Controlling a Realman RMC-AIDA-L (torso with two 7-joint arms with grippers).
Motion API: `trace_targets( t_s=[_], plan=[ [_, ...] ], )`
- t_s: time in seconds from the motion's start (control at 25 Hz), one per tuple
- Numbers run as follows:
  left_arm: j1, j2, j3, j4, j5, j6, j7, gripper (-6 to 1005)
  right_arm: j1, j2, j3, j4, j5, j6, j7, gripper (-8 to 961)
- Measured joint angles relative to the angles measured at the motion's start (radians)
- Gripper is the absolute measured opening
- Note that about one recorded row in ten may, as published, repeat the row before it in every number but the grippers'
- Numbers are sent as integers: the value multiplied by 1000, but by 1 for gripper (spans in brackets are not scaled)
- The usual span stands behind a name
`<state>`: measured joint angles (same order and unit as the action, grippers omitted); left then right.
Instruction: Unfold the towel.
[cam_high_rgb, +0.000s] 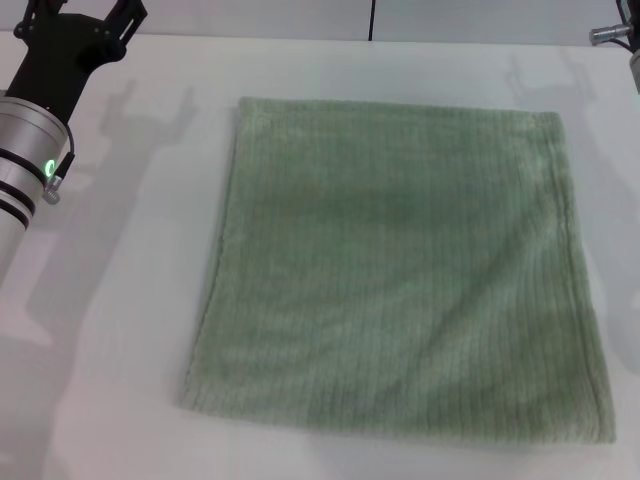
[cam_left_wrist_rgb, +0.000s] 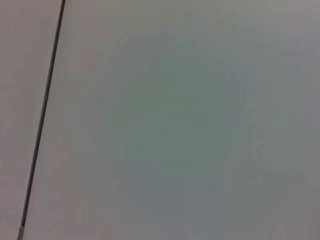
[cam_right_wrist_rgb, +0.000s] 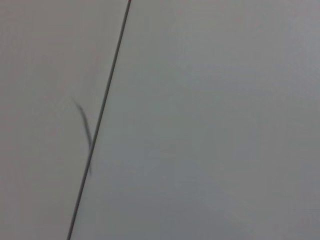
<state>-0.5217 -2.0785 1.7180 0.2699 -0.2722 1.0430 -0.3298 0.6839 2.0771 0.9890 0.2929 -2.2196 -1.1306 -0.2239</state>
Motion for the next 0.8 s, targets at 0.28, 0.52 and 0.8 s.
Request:
trace_targets(
  t_s=[0.28, 0.52, 0.8],
  plan=[
    [1, 0, 0, 1, 2, 3, -1, 859, -1, 2, -1, 0, -2, 1, 0, 714],
    [6, 0, 0, 4, 1, 6, -8, 859, -1, 2, -1, 0, -2, 1, 0, 714],
    [8, 0, 0, 8, -2, 13, -9, 859, -1, 1, 7, 1, -1, 1, 0, 715]
  ],
)
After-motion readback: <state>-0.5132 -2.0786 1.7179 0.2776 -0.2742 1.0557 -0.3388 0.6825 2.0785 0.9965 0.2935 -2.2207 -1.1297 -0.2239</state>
